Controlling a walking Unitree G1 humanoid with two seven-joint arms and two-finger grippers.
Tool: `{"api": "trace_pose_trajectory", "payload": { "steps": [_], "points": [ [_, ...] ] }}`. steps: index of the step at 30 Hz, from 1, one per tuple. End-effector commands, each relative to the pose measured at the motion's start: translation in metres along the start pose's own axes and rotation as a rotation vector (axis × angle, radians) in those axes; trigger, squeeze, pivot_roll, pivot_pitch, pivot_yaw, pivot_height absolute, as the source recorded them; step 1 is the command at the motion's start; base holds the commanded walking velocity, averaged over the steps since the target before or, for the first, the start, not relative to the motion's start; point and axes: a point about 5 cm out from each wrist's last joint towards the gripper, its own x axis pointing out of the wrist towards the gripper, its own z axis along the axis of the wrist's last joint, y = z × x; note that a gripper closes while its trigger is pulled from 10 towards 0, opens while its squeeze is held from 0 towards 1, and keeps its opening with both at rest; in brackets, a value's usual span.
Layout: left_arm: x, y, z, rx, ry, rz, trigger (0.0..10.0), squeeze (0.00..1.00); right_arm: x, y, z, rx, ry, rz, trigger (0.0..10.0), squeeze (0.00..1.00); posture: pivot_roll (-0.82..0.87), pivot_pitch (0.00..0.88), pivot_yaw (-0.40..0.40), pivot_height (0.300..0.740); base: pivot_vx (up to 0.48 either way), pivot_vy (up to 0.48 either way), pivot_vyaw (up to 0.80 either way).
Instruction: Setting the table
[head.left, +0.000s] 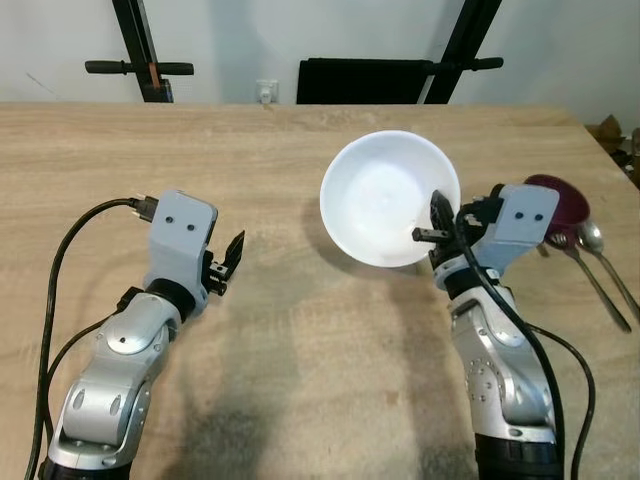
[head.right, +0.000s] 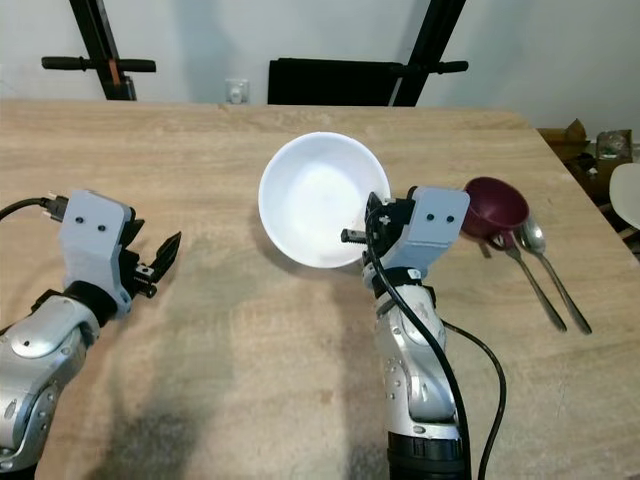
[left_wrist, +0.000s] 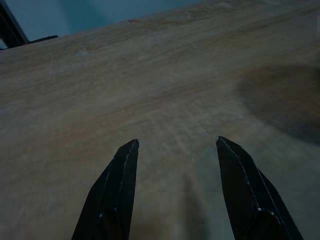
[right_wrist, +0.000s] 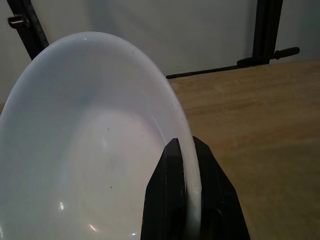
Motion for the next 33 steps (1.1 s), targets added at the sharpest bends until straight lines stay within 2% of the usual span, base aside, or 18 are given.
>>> {"api": "trace_pose_trajectory", "payload": {
  "steps": [1, 33],
  "points": [
    [-0.0023, -0.0023, 0.0020, -0.005, -0.018, -0.012, 10.0, 0.00, -0.0025, -0.0040, -0.0030, 0.002, 0.005, -0.018, 10.0, 0.00, -0.07, 0.085, -0.020, 0.740, -0.337, 0.000, 0.00],
    [-0.0019, -0.0033, 0.0017, -0.006, -0.018, -0.019, 10.0, 0.00, -0.0041, -0.0042, -0.0051, -0.001, 0.013, -0.013, 10.0, 0.00, -0.08, 0.089, -0.018, 0.740, -0.341, 0.000, 0.00]
  ]
}}
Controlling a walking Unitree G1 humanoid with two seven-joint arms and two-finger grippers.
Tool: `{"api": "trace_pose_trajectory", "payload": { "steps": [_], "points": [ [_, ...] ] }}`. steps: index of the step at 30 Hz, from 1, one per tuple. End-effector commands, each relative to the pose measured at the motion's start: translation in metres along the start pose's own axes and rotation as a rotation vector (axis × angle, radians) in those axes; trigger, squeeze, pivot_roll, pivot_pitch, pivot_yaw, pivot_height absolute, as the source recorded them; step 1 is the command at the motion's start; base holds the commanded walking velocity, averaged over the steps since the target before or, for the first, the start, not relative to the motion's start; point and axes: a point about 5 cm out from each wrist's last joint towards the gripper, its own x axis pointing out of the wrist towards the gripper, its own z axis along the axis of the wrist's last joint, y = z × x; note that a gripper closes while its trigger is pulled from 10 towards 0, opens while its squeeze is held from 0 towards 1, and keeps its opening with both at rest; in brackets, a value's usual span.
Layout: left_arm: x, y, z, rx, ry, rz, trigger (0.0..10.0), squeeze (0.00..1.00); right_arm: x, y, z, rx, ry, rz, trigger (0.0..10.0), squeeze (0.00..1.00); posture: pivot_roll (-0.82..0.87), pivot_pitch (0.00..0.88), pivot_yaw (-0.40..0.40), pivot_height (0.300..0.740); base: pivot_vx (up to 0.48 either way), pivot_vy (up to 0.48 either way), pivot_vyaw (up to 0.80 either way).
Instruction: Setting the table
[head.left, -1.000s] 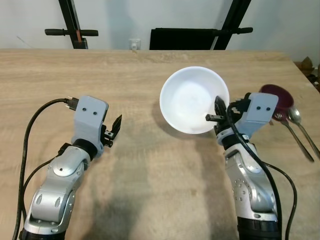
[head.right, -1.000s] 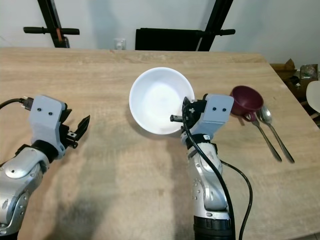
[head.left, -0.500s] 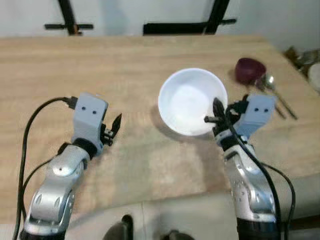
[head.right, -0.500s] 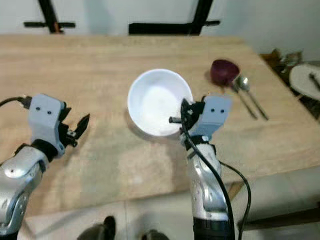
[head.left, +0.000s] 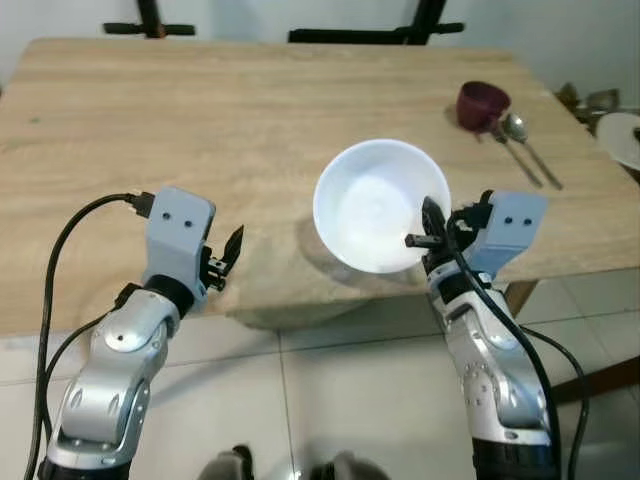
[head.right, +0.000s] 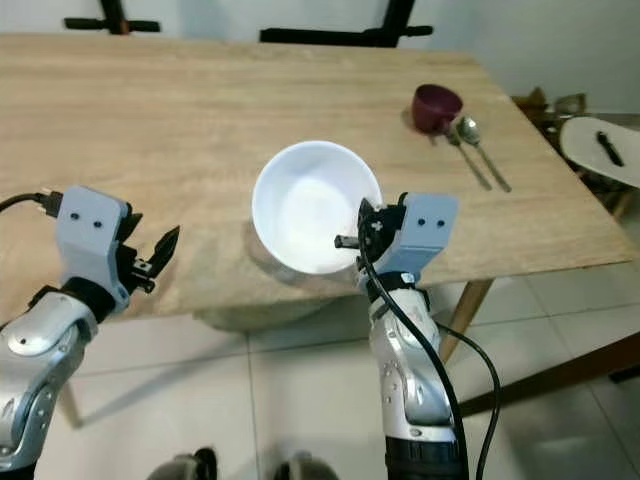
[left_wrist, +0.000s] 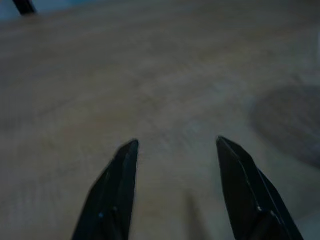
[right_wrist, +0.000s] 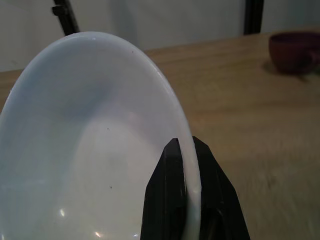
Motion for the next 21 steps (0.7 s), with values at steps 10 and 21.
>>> {"api": "trace_pose_trajectory", "payload": {
  "steps": [10, 21],
  "points": [
    [-0.0012, -0.0056, -0.0018, -0.001, 0.007, -0.026, 10.0, 0.00, -0.0037, -0.0079, -0.0008, 0.002, 0.000, -0.030, 10.0, 0.00, -0.07, 0.090, -0.018, 0.740, -0.341, 0.000, 0.00],
    [-0.0010, -0.0060, -0.0022, 0.000, 0.007, -0.029, 10.0, 0.00, -0.0039, -0.0069, -0.0019, 0.001, 0.002, -0.024, 10.0, 0.00, -0.07, 0.084, -0.019, 0.740, -0.336, 0.000, 0.00]
  ]
}}
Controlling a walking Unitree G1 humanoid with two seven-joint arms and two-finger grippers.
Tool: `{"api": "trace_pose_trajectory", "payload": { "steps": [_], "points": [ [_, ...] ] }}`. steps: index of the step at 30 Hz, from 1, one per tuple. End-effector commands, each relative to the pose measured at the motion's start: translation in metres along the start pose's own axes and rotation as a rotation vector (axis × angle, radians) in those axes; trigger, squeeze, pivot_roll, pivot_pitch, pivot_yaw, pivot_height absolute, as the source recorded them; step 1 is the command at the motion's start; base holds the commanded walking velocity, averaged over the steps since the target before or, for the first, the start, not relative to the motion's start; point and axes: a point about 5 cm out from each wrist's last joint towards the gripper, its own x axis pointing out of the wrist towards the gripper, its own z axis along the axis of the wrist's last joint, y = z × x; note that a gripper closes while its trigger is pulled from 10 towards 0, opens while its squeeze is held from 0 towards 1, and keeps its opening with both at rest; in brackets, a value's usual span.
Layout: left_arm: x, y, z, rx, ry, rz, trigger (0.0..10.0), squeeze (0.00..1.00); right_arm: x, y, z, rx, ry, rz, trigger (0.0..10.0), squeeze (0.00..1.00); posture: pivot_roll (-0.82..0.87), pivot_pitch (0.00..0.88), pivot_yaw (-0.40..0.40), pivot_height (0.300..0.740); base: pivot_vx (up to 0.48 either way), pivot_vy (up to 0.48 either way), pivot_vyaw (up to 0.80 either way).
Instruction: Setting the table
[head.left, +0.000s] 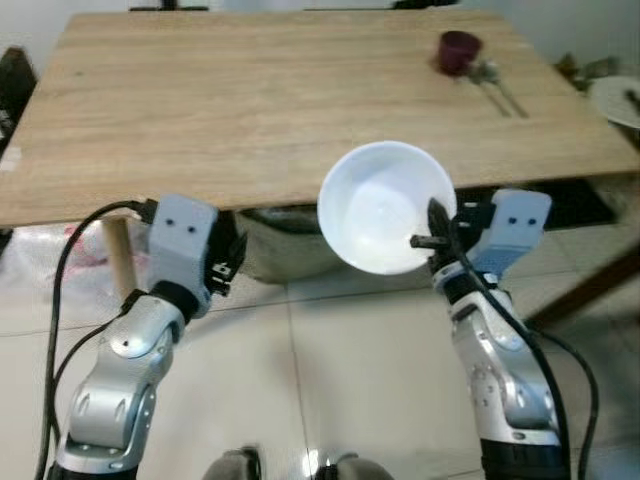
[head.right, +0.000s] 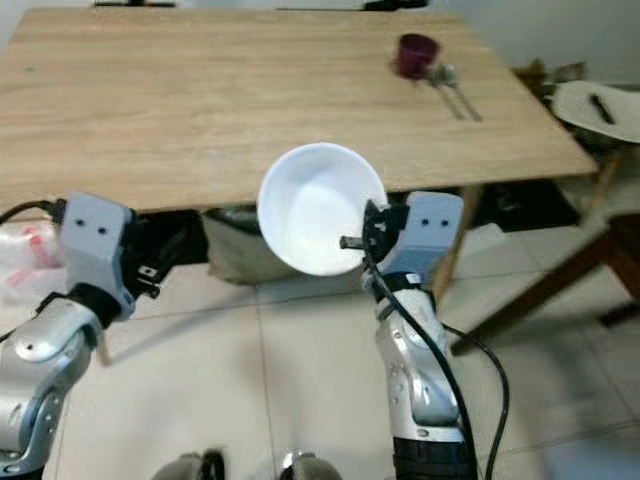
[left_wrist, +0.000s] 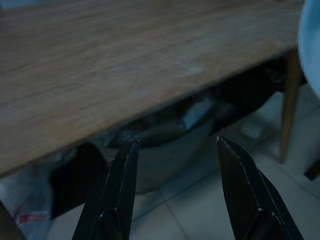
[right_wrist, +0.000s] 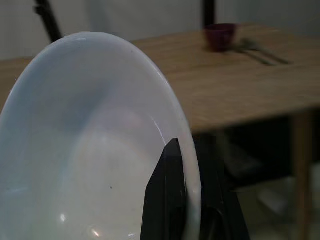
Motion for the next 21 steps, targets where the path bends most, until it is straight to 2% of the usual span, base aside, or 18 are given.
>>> {"api": "trace_pose_trajectory", "payload": {
  "steps": [1, 4, 21],
  "points": [
    [-0.0027, 0.0015, -0.0045, 0.002, 0.019, 0.005, 10.0, 0.00, -0.0019, 0.0033, -0.0021, 0.011, 0.003, 0.011, 10.0, 0.00, -0.07, 0.084, -0.019, 0.740, -0.289, 0.000, 0.00],
    [-0.0024, 0.0016, -0.0045, 0.003, 0.019, 0.005, 10.0, 0.00, -0.0018, 0.0032, -0.0023, 0.012, 0.004, 0.010, 10.0, 0.00, -0.07, 0.084, -0.019, 0.740, -0.271, 0.000, 0.00],
    [-0.0011, 0.0018, -0.0067, -0.003, 0.042, 0.006, 10.0, 0.00, -0.0033, 0.0034, -0.0056, 0.010, 0.014, 0.008, 10.0, 0.00, -0.07, 0.082, -0.012, 0.740, 0.000, 0.000, 0.00]
  ]
}}
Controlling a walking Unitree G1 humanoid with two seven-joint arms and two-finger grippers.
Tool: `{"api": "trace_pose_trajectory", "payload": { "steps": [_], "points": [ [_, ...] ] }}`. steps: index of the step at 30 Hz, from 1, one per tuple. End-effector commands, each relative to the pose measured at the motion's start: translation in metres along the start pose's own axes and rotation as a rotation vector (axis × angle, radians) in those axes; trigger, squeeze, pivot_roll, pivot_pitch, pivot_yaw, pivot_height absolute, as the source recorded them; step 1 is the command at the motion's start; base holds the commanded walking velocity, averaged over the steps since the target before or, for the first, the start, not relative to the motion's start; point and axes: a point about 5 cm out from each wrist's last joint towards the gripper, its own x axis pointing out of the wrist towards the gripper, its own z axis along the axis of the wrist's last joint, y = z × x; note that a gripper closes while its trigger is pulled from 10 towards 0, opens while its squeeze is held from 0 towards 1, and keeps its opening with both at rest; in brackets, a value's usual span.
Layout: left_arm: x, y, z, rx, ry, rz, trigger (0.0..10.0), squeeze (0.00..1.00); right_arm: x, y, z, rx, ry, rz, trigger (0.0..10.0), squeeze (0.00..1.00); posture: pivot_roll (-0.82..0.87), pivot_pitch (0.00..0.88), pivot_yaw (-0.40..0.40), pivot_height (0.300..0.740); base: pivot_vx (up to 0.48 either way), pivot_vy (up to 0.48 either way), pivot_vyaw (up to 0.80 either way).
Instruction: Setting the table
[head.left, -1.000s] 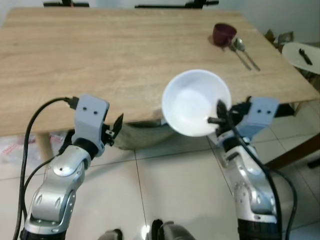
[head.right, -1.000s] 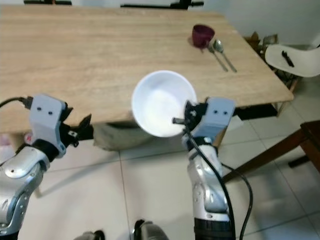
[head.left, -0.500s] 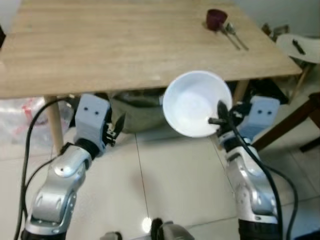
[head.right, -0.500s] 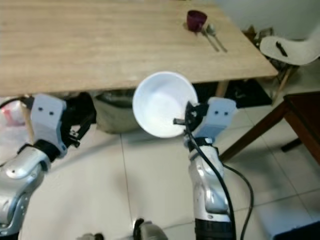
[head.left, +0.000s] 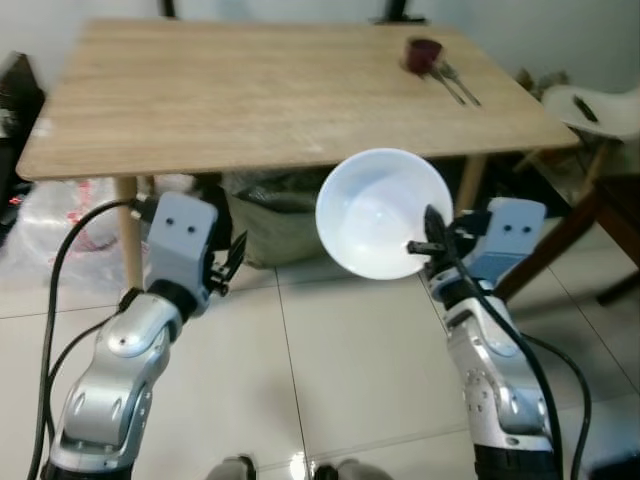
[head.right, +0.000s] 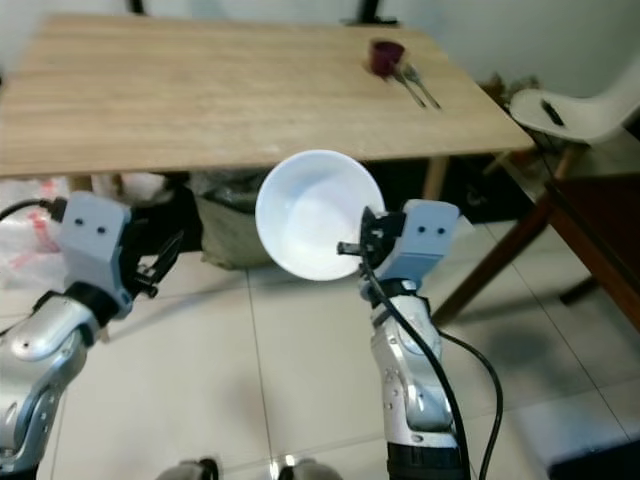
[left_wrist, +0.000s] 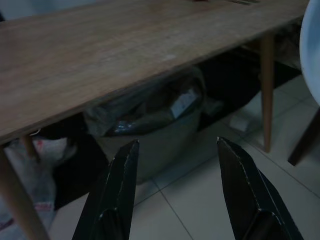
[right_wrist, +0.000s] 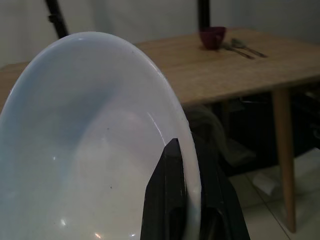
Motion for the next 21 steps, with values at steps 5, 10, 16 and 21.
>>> {"api": "trace_pose_trajectory", "payload": {
  "steps": [5, 10, 16, 21],
  "points": [
    [-0.0008, -0.0028, -0.0075, -0.026, 0.043, -0.006, 10.0, 0.00, -0.0018, -0.0036, -0.0035, 0.012, 0.018, -0.020, 10.0, 0.00, -0.07, 0.082, -0.012, 0.740, 0.000, 0.000, -0.16],
    [-0.0008, -0.0033, -0.0078, -0.018, 0.047, -0.009, 10.0, 0.00, -0.0018, -0.0041, -0.0041, 0.022, 0.024, -0.024, 10.0, 0.00, -0.08, 0.087, -0.011, 0.740, 0.000, 0.000, -0.80],
    [-0.0015, -0.0052, -0.0073, -0.012, 0.044, -0.026, 10.0, 0.00, -0.0022, -0.0047, -0.0034, 0.023, 0.023, -0.026, 10.0, 0.00, -0.08, 0.091, -0.011, 0.740, 0.000, 0.000, -0.80],
    [-0.0008, -0.0065, -0.0063, -0.016, 0.034, -0.035, 10.0, 0.00, -0.0023, -0.0052, -0.0015, 0.028, 0.014, -0.027, 10.0, 0.00, -0.08, 0.091, -0.011, 0.740, 0.000, 0.000, -0.80]
  ]
}}
